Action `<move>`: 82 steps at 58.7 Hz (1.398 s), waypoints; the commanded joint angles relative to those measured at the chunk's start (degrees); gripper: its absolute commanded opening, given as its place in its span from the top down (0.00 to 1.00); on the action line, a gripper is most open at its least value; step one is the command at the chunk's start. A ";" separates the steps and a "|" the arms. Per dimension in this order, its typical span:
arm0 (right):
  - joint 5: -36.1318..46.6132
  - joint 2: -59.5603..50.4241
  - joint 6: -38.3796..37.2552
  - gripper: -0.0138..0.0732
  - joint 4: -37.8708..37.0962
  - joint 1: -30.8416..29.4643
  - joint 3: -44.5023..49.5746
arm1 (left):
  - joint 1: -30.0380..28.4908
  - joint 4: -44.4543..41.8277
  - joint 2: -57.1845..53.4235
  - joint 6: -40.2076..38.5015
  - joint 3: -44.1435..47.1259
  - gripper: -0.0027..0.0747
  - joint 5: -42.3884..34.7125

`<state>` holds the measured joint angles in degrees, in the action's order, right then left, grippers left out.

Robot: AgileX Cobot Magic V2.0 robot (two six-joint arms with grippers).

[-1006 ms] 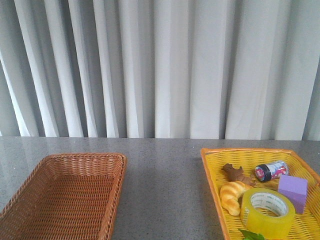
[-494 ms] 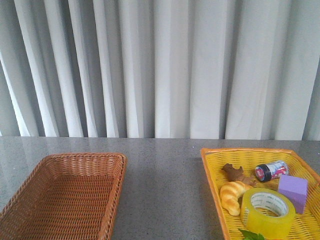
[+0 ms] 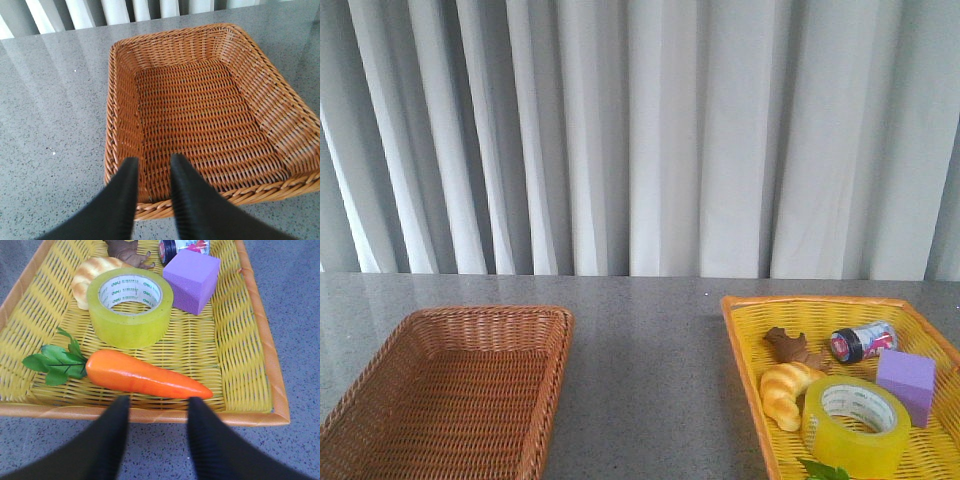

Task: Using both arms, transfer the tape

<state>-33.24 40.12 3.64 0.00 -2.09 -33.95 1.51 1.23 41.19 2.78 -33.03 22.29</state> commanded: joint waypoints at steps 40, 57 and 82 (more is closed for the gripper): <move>-8.32 16.55 -0.95 0.22 5.08 -0.44 -14.64 | 16.63 6.65 0.11 8.90 -1.99 0.22 -4.62; -17.41 32.52 -9.59 0.24 -0.88 -0.44 -28.77 | 19.82 14.24 1.44 8.85 -7.66 0.22 4.90; -25.21 53.75 -12.27 0.24 -1.53 -0.44 -48.49 | 19.82 13.90 1.36 8.97 -7.80 0.22 4.18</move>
<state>-58.36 92.50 -8.35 -0.92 -2.09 -77.65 20.91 14.02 42.62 11.64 -38.71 30.22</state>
